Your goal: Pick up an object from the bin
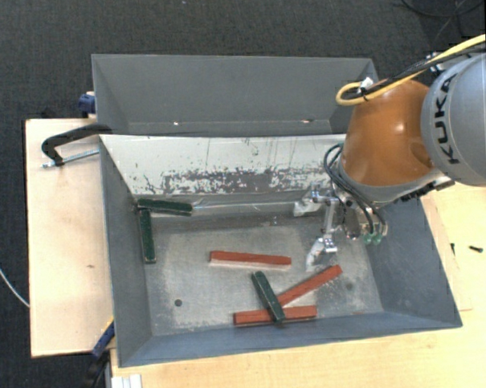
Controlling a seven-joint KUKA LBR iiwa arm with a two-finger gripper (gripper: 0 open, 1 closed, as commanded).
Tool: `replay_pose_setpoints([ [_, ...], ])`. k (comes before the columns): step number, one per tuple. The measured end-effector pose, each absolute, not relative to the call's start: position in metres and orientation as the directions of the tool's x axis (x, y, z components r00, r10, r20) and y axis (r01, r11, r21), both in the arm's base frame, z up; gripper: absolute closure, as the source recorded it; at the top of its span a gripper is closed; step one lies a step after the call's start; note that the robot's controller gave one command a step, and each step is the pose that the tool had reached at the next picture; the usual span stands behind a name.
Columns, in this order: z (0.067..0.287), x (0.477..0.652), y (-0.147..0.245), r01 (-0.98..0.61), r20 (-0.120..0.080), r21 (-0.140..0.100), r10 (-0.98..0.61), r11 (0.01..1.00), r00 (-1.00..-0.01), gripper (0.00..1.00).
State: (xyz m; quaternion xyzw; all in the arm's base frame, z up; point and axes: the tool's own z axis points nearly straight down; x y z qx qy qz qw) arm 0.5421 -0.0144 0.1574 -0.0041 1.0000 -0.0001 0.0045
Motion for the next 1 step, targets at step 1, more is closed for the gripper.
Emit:
replay_pose_setpoints([
  [1,0.0829,0.5156,0.0027,-0.043,0.006,-0.003,-0.043,0.999,-0.999,1.0],
])
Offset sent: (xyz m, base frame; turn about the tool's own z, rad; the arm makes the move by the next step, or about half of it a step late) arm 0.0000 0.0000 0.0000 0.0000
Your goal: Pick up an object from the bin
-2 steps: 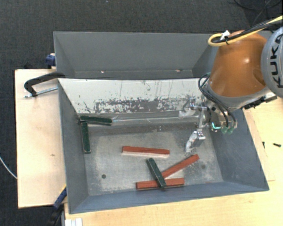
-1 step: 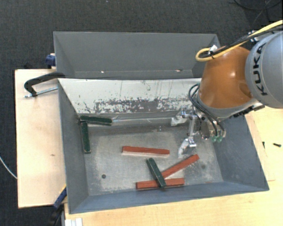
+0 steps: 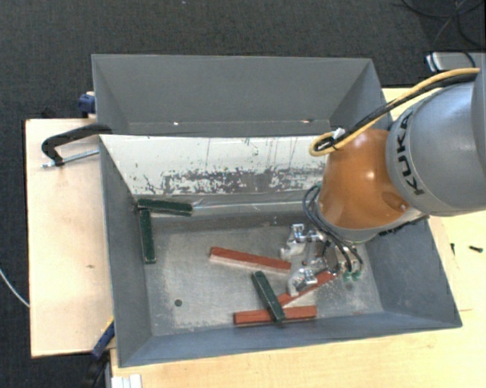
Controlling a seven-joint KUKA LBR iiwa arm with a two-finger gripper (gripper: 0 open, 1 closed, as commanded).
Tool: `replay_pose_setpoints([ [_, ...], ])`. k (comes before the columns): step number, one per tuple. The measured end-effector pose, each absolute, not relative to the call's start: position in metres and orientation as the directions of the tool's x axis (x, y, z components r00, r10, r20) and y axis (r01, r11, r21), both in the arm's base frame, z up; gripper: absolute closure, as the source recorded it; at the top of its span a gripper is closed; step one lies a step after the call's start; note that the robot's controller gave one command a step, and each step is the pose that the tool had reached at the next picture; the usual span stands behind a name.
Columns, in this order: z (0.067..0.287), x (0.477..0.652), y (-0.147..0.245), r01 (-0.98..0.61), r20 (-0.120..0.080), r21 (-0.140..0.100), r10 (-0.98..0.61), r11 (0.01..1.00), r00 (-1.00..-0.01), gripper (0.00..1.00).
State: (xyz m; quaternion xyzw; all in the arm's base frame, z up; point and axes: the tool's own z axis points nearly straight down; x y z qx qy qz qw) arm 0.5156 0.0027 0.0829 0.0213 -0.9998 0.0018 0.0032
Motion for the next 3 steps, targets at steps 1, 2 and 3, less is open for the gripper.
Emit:
replay_pose_setpoints([
  [1,0.083,0.516,0.003,-0.043,0.007,-0.004,-0.043,0.999,-0.999,1.0],
  [2,0.121,0.507,0.001,-0.021,0.001,0.001,-0.021,1.0,-1.0,1.0],
  [3,0.076,0.517,-0.049,-0.039,-0.001,0.001,-0.039,0.999,-0.999,0.0],
])
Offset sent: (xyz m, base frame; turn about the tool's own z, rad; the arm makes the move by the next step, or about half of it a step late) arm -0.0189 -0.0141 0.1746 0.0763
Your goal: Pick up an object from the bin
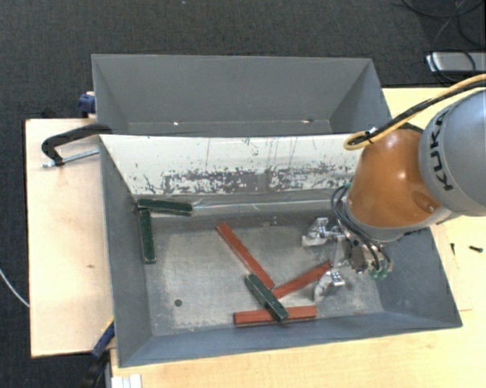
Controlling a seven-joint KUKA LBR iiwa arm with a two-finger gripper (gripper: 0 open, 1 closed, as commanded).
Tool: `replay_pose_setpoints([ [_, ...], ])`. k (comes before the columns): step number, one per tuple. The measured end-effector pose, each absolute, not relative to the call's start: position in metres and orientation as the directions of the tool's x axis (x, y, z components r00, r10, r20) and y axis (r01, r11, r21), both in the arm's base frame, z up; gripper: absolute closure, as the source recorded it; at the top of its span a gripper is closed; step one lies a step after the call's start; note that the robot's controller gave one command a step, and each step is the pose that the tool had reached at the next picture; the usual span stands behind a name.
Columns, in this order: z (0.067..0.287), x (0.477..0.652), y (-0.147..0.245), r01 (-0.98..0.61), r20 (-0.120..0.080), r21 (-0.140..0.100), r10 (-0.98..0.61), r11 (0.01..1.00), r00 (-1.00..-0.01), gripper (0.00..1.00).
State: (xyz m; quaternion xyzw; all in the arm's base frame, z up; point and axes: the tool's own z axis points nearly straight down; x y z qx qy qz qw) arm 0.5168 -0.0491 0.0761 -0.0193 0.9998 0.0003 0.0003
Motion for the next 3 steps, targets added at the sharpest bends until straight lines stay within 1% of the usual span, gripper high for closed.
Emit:
replay_pose_setpoints([
  [1,0.077,0.517,-0.05,-0.039,0.001,0.0,-0.039,0.999,-0.999,1.0],
  [2,0.077,0.517,-0.05,-0.039,0.001,0.0,-0.039,0.999,-0.999,1.0],
  [3,0.28,0.528,-0.037,-0.183,-0.003,0.0,-0.183,0.983,-0.983,1.0],
])
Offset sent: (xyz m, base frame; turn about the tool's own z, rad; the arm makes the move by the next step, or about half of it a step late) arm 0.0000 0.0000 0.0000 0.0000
